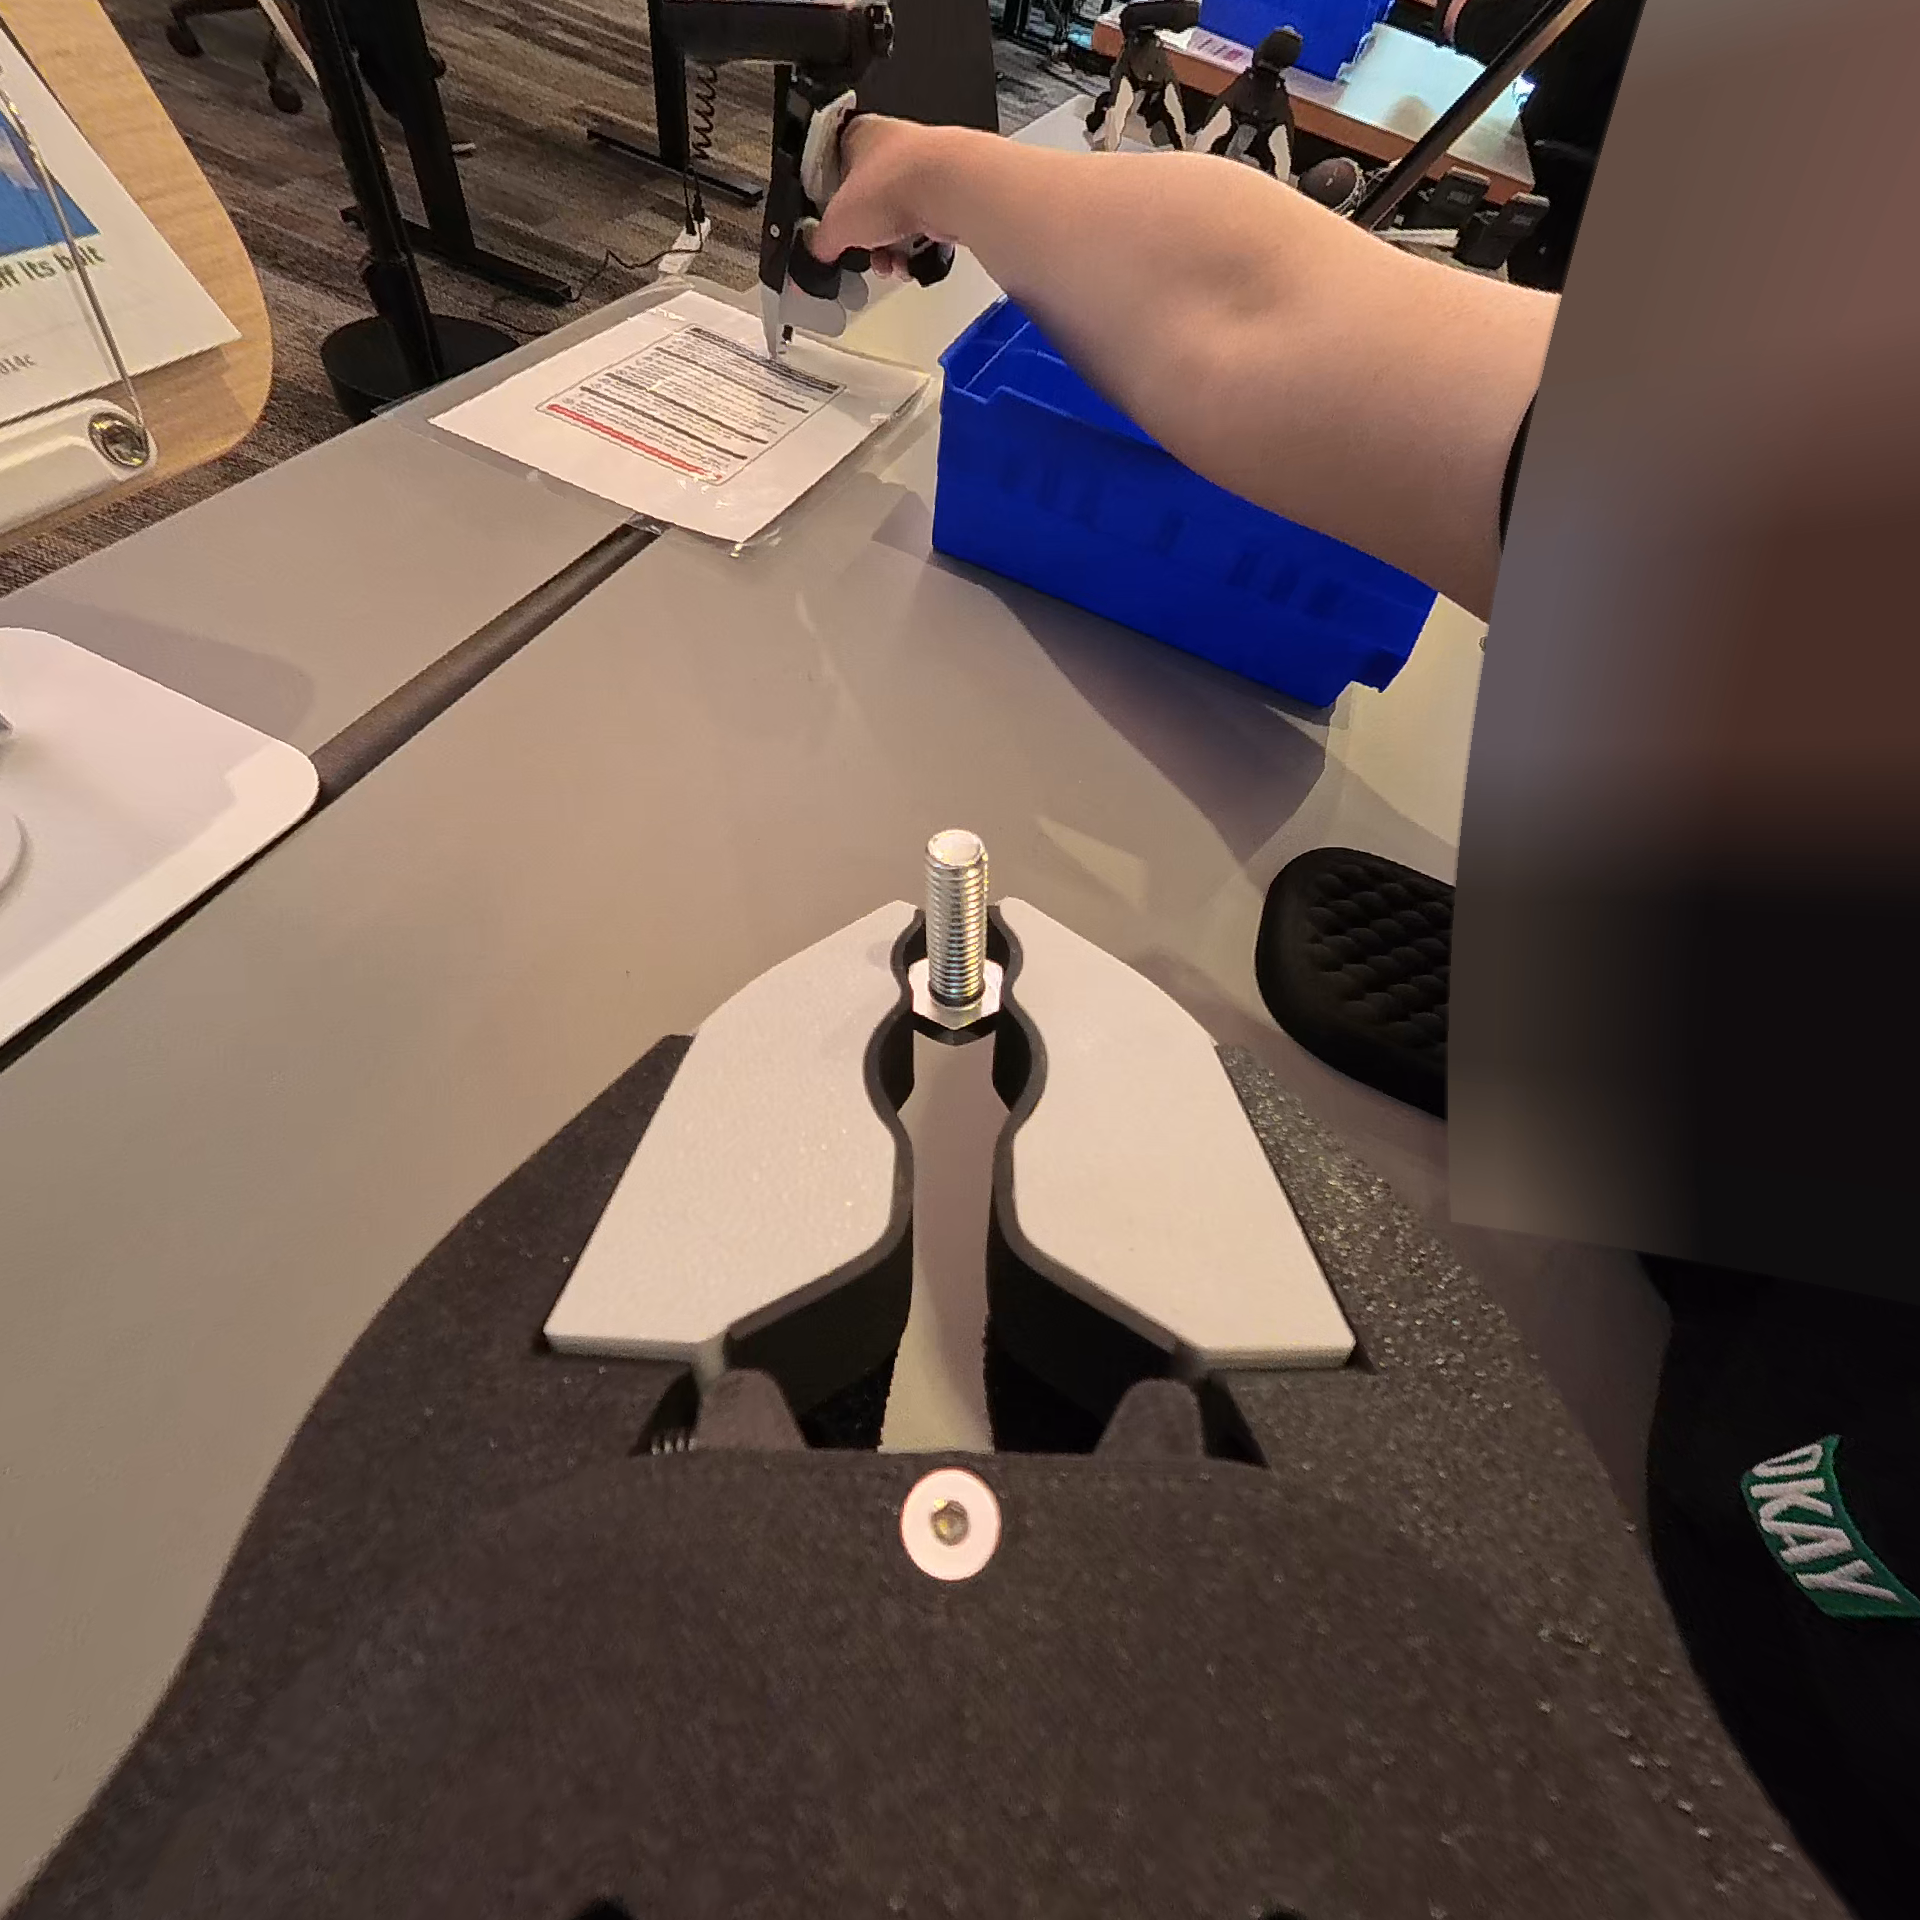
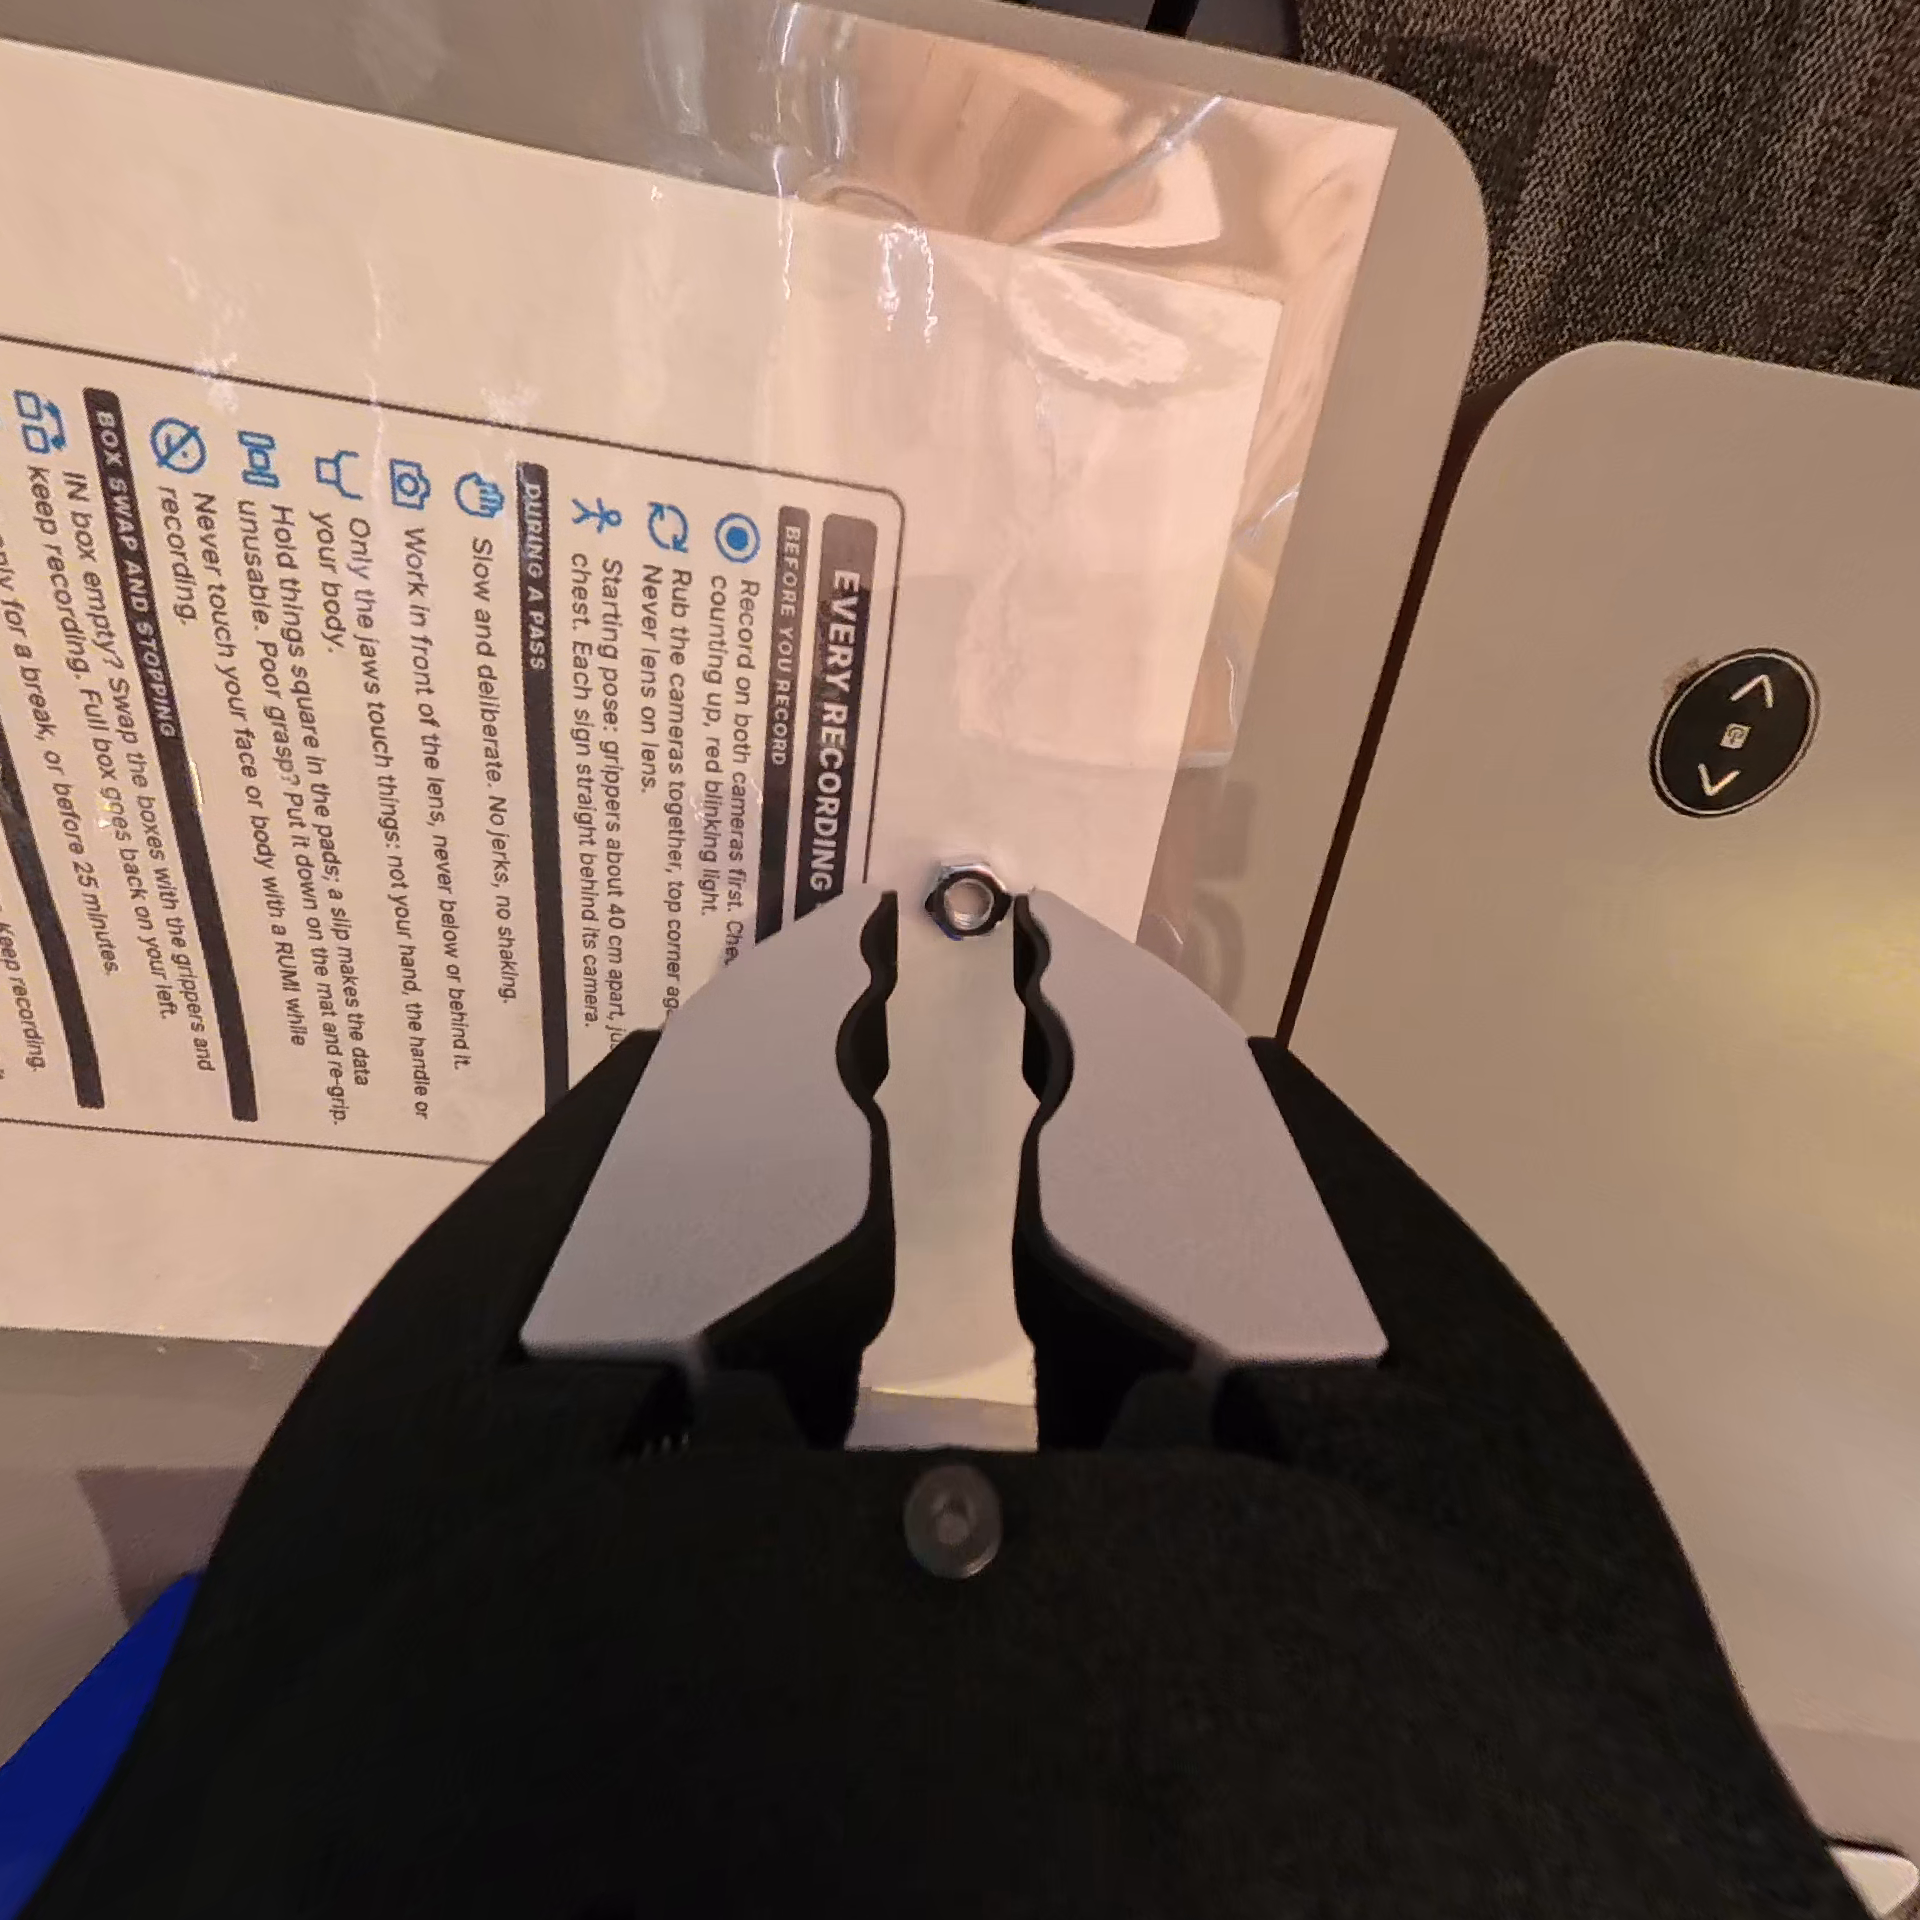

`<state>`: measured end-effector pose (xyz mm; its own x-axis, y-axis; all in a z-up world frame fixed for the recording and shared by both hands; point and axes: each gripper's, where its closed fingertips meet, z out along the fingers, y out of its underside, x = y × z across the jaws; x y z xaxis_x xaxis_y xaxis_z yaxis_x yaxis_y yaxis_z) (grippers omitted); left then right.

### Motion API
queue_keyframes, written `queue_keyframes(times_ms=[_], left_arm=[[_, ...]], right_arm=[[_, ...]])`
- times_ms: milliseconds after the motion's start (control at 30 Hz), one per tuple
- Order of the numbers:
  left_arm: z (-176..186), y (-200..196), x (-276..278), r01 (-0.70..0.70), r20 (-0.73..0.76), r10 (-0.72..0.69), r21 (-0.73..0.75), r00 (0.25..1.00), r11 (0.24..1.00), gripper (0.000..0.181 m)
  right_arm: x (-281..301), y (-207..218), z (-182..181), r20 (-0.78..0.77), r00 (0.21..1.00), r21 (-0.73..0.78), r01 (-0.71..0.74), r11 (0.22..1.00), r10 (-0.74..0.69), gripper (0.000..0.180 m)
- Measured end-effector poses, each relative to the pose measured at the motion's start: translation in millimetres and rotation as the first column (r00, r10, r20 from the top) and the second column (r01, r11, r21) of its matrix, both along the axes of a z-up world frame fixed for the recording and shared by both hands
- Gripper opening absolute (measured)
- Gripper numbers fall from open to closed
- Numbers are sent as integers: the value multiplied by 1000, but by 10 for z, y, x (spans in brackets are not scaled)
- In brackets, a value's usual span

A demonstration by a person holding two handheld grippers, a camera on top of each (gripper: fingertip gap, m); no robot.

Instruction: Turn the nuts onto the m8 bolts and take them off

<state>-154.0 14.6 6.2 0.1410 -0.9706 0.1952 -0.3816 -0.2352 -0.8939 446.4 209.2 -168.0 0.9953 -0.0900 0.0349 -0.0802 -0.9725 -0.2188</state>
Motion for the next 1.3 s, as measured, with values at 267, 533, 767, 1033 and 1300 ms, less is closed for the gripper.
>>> queue_keyframes(times_ms=[267,533,767,1033,1300], left_arm=[[-18,3,13,2,-3,-2,-4,1000,1000,10],[1,27,4,-2,6,3,-8,1000,1000,10],[45,67,-18,-31,0,31,55,1000,998,10],[116,-107,114,22,53,-27,82,998,996,10],[398,-460,192,122,175,-139,106,975,987,10]], right_arm=[[-23,5,-4,-2,1000,2,12,1000,-12,15],[-239,20,216,-28,999,54,-38,998,39,15],[-1019,-75,871,-110,927,223,-329,917,360,15],[-2592,-891,2072,-142,564,421,-709,566,813,14],[-4433,-2058,2996,-22,121,406,-906,120,992,14]])
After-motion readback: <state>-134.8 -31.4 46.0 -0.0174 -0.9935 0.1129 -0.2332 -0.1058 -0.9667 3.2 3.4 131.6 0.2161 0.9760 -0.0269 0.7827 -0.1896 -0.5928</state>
